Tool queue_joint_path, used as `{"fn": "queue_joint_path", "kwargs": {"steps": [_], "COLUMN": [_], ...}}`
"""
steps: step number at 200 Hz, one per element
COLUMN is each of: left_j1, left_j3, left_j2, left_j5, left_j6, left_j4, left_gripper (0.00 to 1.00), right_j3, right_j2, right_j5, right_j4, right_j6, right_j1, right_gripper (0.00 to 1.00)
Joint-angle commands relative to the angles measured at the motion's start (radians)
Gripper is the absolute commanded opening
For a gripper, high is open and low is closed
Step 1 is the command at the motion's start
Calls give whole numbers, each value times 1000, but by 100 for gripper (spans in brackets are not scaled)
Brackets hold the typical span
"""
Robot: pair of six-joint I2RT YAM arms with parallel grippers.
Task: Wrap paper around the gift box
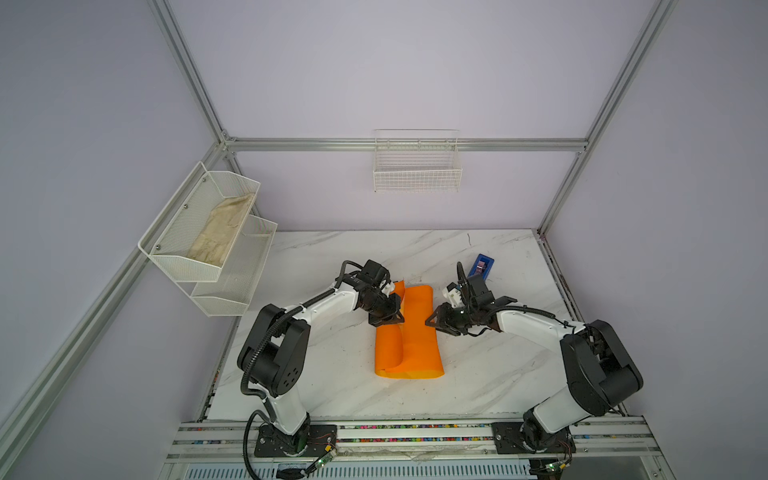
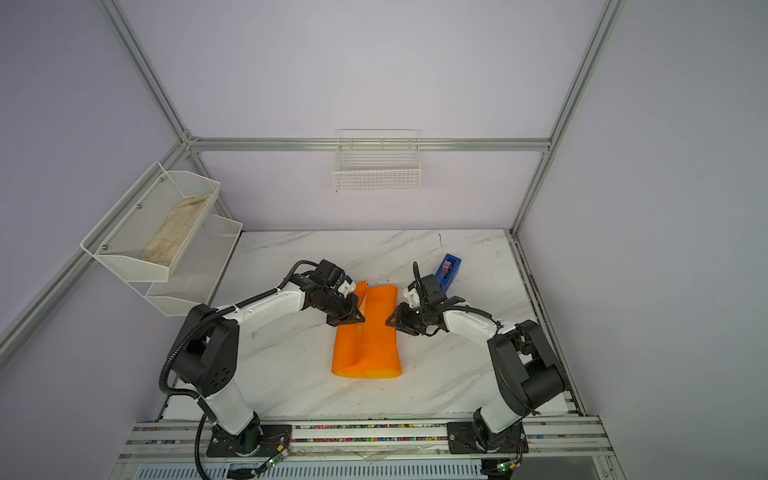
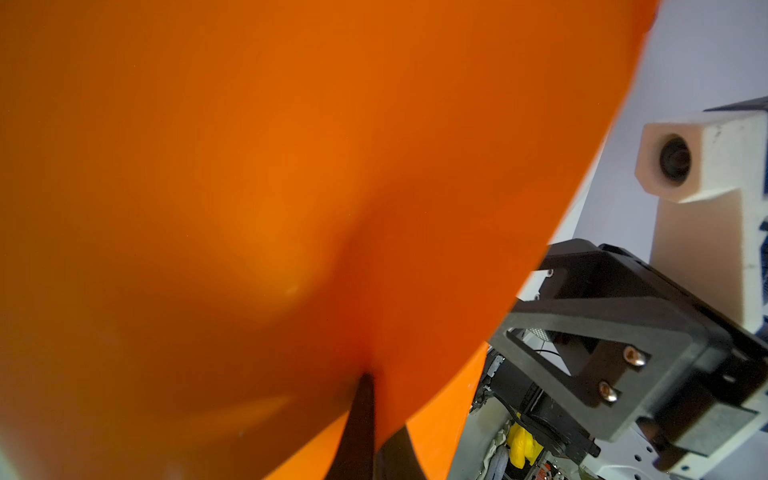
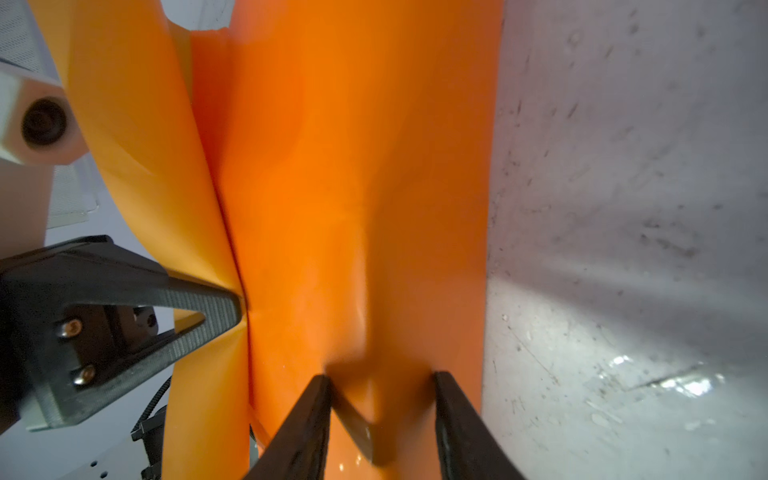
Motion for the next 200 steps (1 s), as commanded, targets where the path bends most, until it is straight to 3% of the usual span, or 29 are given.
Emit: {"fn": "queue_joint_path", "kwargs": {"steps": [1,102,200], "left_j1": [-10,-26,-105], "left_j3": [89,256,337], "left_j2": [2,-5,129], "left_j5": [-61,31,38], "left_j6": [39,60,35], "left_j4": [-144,-263,-241], "left_gripper": [0,0,0], "right_j3": [-26,-29,-60], "right_j2": [6,14,-19], "right_j5": [12,92,102], "right_j4": [-5,65,77], "right_j6": [24,140,154], "right_j1": [25,108,111], "right_gripper": [41,36,35]}}
